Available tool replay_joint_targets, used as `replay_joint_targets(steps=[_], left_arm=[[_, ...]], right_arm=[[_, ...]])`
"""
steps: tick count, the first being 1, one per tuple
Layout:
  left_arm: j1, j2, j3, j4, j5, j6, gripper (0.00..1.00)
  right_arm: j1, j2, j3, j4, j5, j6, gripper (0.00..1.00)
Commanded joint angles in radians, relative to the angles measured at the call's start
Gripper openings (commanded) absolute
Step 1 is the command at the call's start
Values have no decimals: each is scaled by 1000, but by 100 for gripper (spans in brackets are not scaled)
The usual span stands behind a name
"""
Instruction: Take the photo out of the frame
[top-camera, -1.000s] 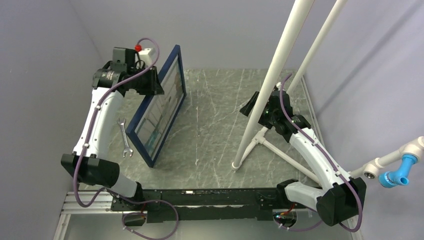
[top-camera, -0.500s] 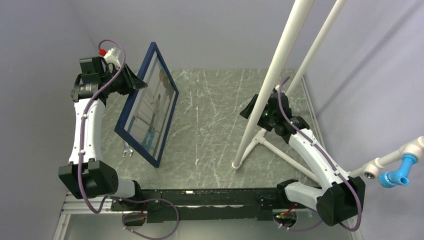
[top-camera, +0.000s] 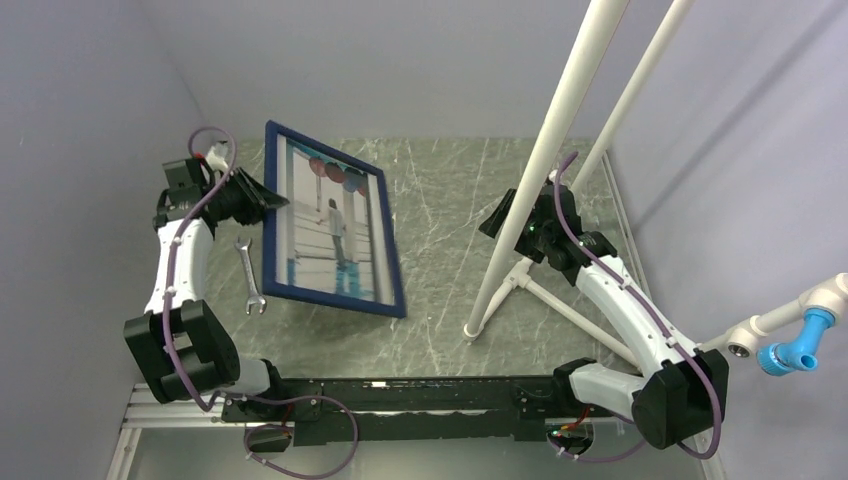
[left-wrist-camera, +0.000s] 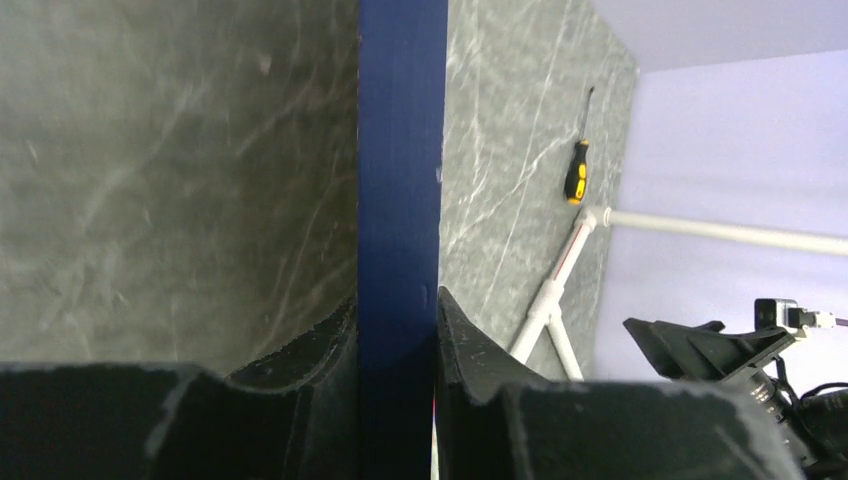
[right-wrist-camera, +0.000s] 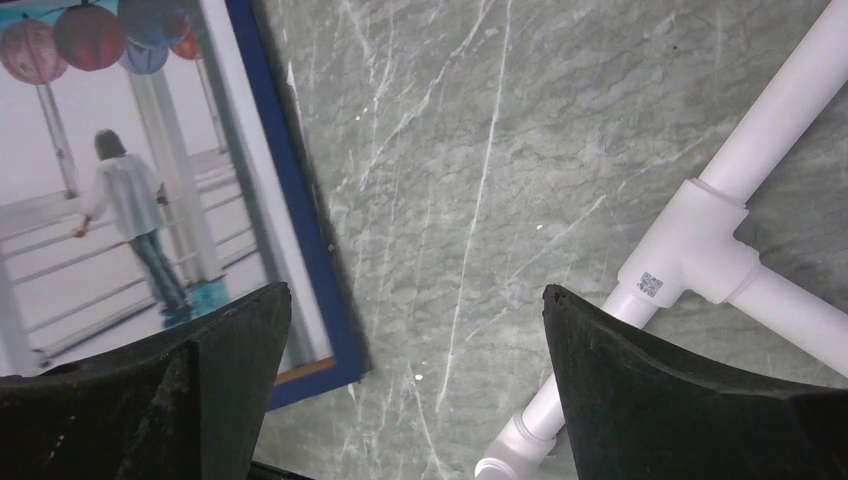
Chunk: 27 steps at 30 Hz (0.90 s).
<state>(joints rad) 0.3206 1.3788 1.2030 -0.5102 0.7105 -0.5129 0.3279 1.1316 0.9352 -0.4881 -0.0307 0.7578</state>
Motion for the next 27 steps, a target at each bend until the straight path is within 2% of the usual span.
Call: replay_joint_targets(steps=[1, 8, 15, 19, 22, 27], left_arm=[[-19, -36, -132, 66, 56, -121, 0], [-20, -117, -419, 391, 88, -313, 0], [-39, -222, -690, 783, -31, -522, 0], [-101, -289, -813, 921, -181, -619, 0], [-165, -350, -899, 1006, -347, -701, 0], [-341, -383, -971, 1101, -608, -774, 0]], right_arm=[[2, 9, -11, 28, 4, -17, 97], [1, 11, -14, 25, 12, -26, 97], [2, 26, -29, 33, -4, -22, 97], [1, 26, -35, 34, -1, -26, 97], [1, 25, -38, 28, 7, -32, 97], [1, 19, -47, 21, 13, -36, 97]])
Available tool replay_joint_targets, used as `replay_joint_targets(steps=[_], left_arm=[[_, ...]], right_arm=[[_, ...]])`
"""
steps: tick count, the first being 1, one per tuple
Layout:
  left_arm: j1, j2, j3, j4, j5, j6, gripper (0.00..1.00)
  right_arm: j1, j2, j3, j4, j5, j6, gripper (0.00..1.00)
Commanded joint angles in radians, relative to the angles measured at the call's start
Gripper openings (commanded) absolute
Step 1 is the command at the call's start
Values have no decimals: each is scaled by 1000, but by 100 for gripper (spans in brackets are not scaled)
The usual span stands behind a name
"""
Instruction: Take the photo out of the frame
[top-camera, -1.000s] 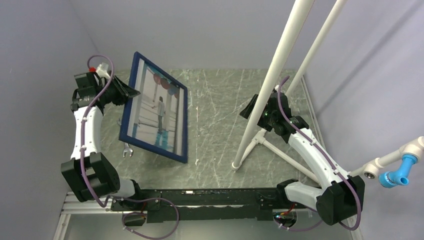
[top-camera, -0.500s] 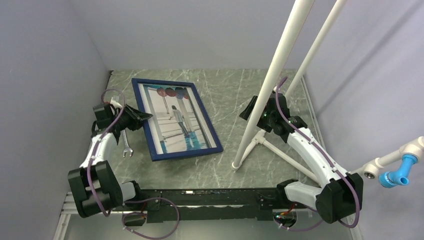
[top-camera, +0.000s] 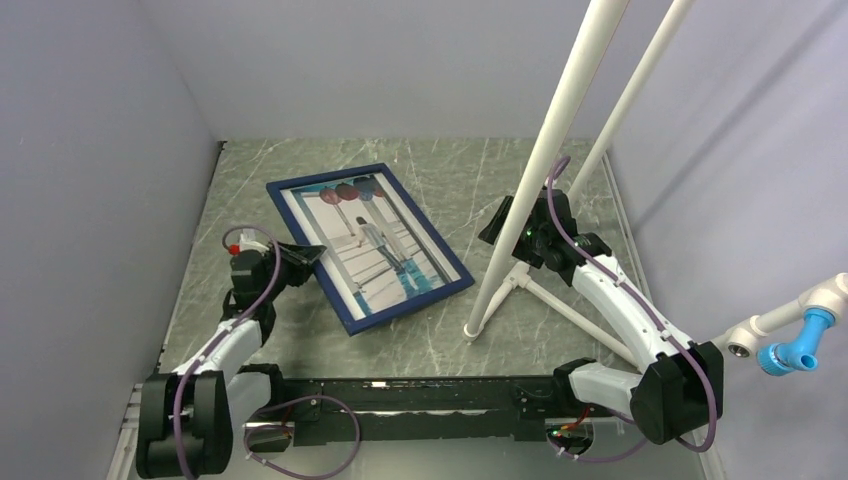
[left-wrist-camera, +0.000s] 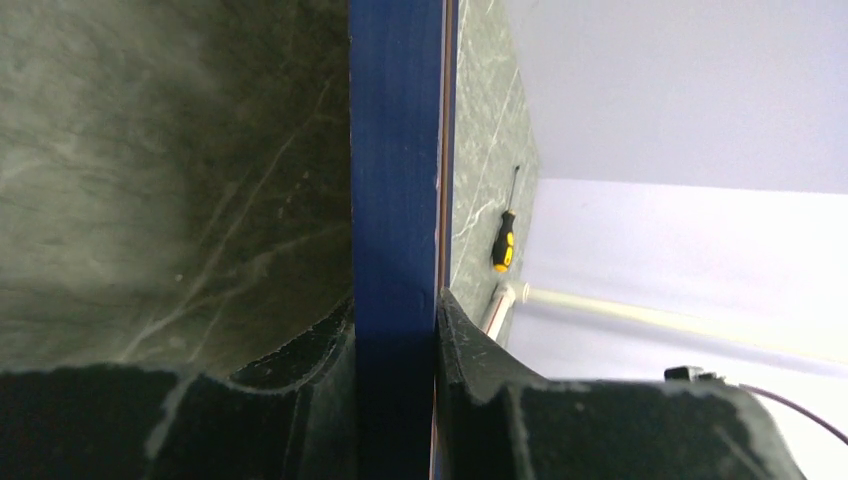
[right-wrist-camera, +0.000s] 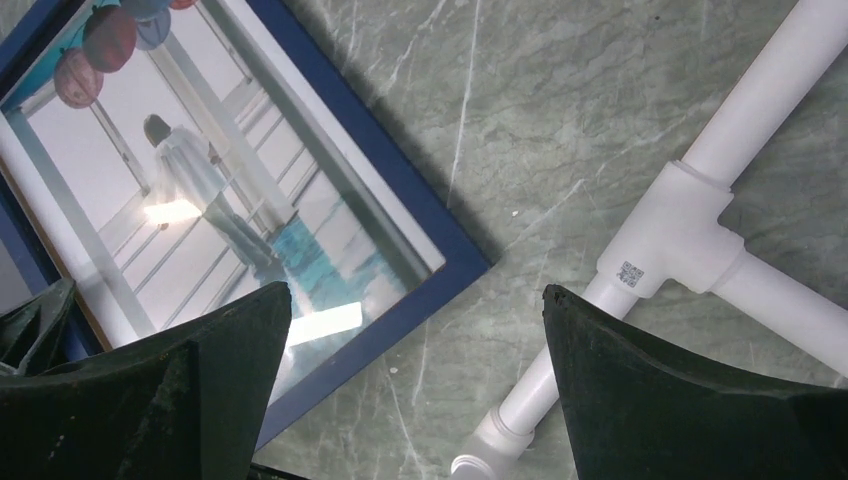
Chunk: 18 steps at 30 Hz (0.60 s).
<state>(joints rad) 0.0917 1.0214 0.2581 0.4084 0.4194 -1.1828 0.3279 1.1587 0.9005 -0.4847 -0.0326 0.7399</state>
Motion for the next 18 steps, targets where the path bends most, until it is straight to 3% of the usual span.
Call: replay_joint_targets(steps=[1, 10, 18], left_arm=[[-153, -18, -37, 207, -365, -120, 0], [-417, 191, -74, 423, -684, -319, 0], [-661, 335, 55, 352, -998, -445, 0]], right_arm=[[2, -11, -16, 17, 17, -19, 97], [-1, -33, -10, -17, 26, -29, 97], [2, -64, -5, -62, 13, -46, 98]])
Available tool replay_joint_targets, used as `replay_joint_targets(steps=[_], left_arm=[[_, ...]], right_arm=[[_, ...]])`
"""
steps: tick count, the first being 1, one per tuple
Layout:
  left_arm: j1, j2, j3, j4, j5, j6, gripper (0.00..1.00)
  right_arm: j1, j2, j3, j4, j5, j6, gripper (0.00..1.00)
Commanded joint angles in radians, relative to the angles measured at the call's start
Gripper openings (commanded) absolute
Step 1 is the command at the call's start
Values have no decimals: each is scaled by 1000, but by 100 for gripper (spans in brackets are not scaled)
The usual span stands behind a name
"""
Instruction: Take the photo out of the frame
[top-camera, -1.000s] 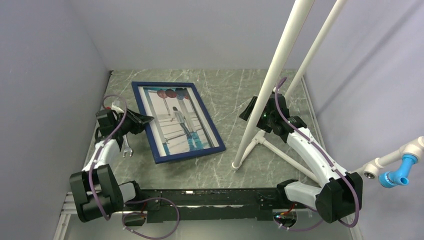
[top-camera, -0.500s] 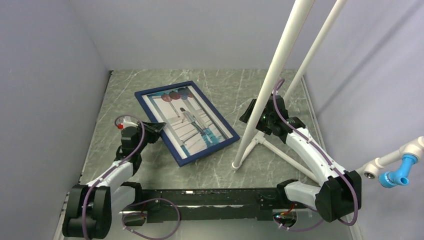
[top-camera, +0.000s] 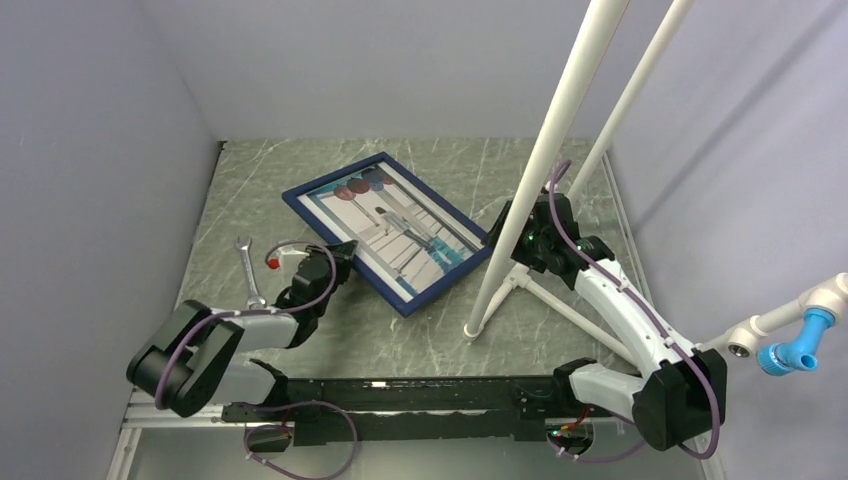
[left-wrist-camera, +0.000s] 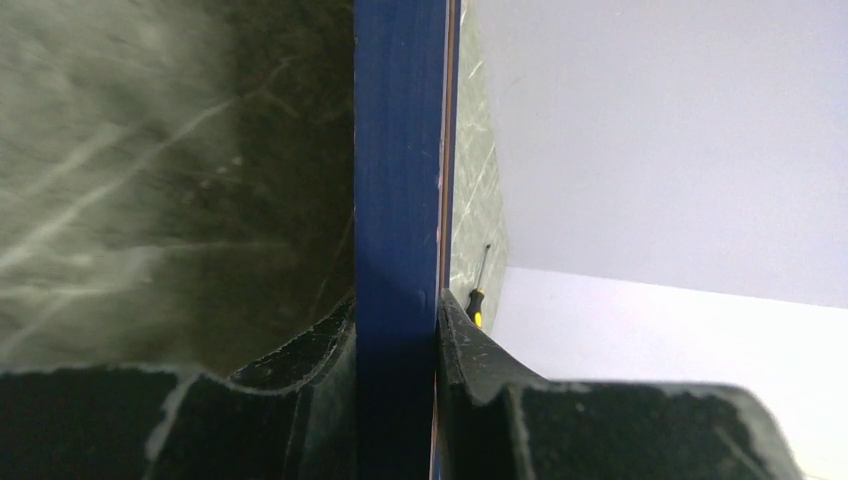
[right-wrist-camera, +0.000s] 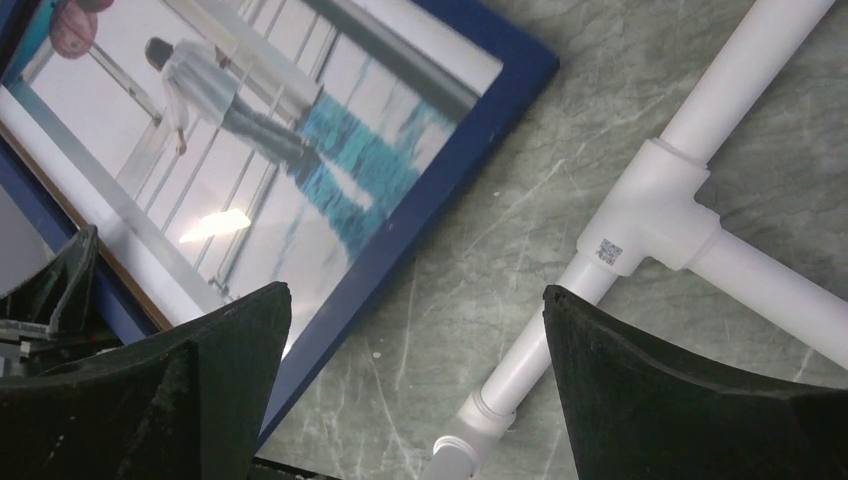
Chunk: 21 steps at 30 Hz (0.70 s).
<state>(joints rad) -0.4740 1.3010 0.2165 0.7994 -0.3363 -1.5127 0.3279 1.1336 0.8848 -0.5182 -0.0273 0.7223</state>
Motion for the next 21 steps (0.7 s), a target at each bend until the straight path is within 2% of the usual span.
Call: replay_joint_targets(steps=[1, 5, 11, 21], left_arm=[[-122, 75, 121, -56, -280, -126, 0], [-193, 162, 198, -167, -359, -221, 0], [-275, 283, 254, -132, -428, -303, 0], [-334, 315, 284, -193, -447, -285, 0]], right_arm=[[2, -42, 7, -36, 4, -33, 98], [1, -58, -2, -60, -14, -49, 97], [1, -93, -26, -69, -16, -69, 98], [0, -98, -45, -51, -21, -67, 98]])
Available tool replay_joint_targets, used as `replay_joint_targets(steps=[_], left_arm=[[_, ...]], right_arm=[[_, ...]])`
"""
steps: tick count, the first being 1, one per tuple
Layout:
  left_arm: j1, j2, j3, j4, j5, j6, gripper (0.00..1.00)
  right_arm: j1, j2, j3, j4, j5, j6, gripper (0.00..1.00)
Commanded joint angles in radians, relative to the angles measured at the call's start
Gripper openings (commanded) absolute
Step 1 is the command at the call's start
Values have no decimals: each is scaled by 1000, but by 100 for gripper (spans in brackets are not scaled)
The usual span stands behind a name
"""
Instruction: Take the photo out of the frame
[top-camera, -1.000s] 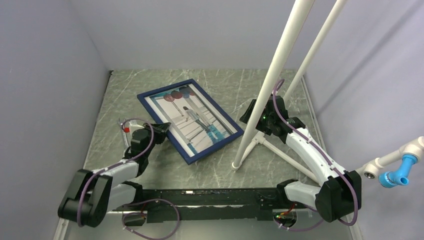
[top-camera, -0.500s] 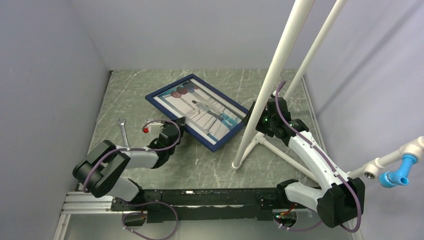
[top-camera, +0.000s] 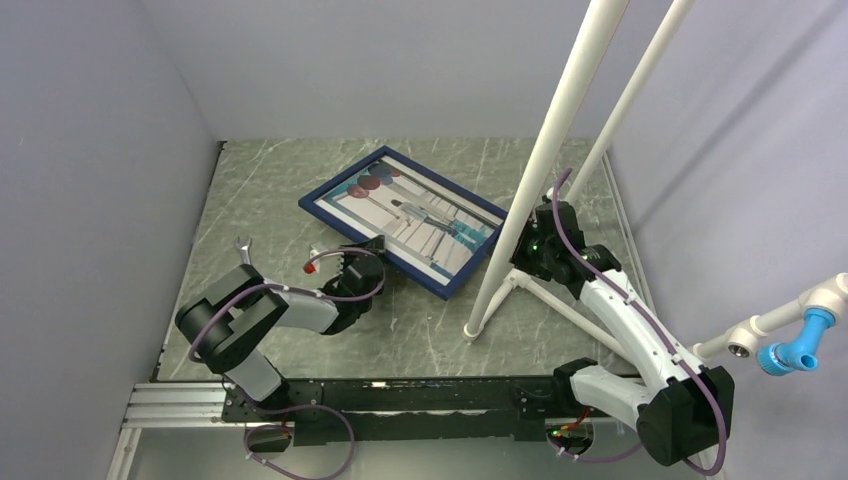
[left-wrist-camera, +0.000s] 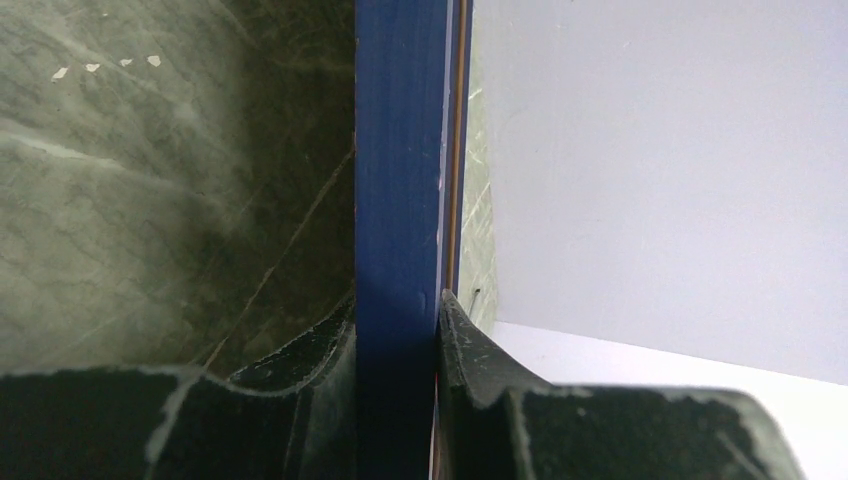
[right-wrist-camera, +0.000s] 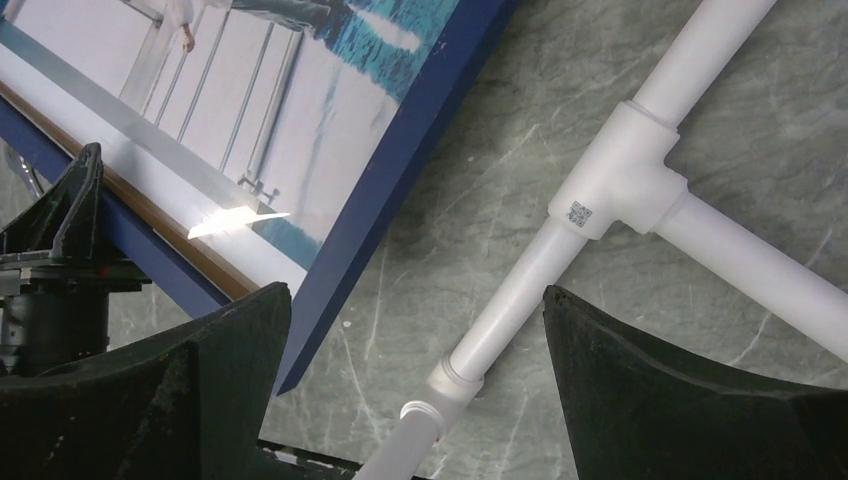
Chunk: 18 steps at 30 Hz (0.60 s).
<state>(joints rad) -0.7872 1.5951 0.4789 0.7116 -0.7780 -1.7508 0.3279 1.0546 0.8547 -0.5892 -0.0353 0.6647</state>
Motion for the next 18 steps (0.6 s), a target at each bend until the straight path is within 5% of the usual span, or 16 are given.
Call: replay_joint_targets(steps=[1, 11, 18], left_arm=[[-24, 31, 28, -115, -3, -56, 0], [-39, 105, 76, -80, 37, -22, 3], [-24, 28, 83, -202, 138, 122, 54]], right_arm=[[0, -16, -15, 20, -17, -8, 98], [0, -32, -20, 3, 4, -33, 98], [0, -27, -32, 15, 1, -54, 98]])
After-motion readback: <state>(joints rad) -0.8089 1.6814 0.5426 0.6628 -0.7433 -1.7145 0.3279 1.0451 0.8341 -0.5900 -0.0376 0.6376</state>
